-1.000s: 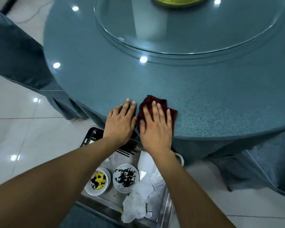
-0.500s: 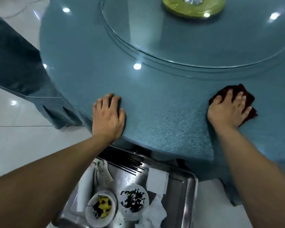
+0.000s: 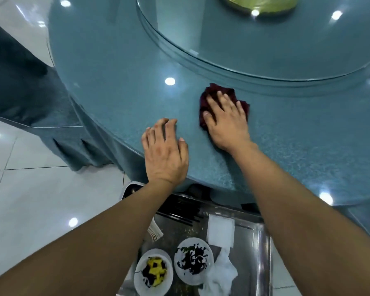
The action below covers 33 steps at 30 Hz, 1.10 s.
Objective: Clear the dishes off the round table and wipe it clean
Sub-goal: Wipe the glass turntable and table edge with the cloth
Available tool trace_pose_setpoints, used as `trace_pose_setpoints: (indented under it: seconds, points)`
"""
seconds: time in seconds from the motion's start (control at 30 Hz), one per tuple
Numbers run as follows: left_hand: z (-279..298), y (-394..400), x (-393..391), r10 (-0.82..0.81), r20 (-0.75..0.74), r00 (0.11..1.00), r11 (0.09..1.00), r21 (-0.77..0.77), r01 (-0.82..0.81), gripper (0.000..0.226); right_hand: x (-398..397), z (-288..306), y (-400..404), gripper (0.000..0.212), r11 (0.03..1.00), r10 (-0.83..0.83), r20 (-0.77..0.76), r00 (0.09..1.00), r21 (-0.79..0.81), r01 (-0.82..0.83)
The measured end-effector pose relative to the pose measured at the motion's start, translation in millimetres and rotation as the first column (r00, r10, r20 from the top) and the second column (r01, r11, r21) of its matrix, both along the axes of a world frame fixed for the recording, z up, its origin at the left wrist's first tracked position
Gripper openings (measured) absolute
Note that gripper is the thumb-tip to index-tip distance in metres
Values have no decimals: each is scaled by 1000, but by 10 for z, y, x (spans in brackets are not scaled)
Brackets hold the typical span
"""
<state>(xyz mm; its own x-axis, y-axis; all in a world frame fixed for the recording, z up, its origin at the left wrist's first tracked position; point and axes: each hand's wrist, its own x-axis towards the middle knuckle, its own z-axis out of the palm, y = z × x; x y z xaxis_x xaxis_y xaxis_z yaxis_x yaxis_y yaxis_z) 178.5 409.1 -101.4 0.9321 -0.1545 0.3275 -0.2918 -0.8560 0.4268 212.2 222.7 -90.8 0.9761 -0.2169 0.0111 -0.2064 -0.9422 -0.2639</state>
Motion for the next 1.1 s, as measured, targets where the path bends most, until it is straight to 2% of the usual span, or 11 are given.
trace_pose_setpoints:
  seconds: [0.13, 0.23, 0.3, 0.4, 0.47, 0.63, 0.7, 0.87, 1.03, 1.1]
  points:
    - [-20, -3, -4, -17, -5, 1000, 999, 40, 17, 40, -751, -5, -786, 68, 944, -327, 25, 945, -27, 328]
    - [-26, -2, -5, -12, -2, 1000, 997, 79, 12, 38, -1053, 13, -837, 66, 892, -451, -19, 892, 6, 452]
    - [-18, -15, -6, -11, -1, 1000, 995, 99, 11, 35, -1100, 2, -494, 61, 908, -419, 3, 908, 4, 419]
    - [-20, -30, -10, -8, 14, 1000, 991, 134, 6, 30, -1157, -13, 232, 60, 982, -188, 47, 981, -15, 189]
    - [-27, -18, 6, -11, 25, 1000, 989, 150, 7, 29, -1233, -32, 544, 59, 998, -61, 69, 996, -26, 63]
    - [-9, 25, -80, -77, -43, 996, 989, 125, 82, 37, -1638, -33, 336, 76, 991, 128, 44, 991, -33, -126]
    - [-25, 97, -214, -127, -80, 989, 986, 98, 135, 41, -1865, -47, 156, 76, 984, 171, 52, 984, -64, -168]
    - [-12, 262, -863, -203, -105, 974, 973, 87, 212, 43, -2293, -34, -125, 78, 990, 133, 72, 988, -48, -130]
    - [21, 202, -1661, -252, -124, 960, 967, -5, 253, 36, -2570, -30, -34, 59, 999, 13, 246, 969, 44, -24]
    - [-26, 154, -1959, -280, -188, 941, 959, -22, 281, 32, -2775, -35, 69, 53, 998, -29, 311, 950, 66, 9]
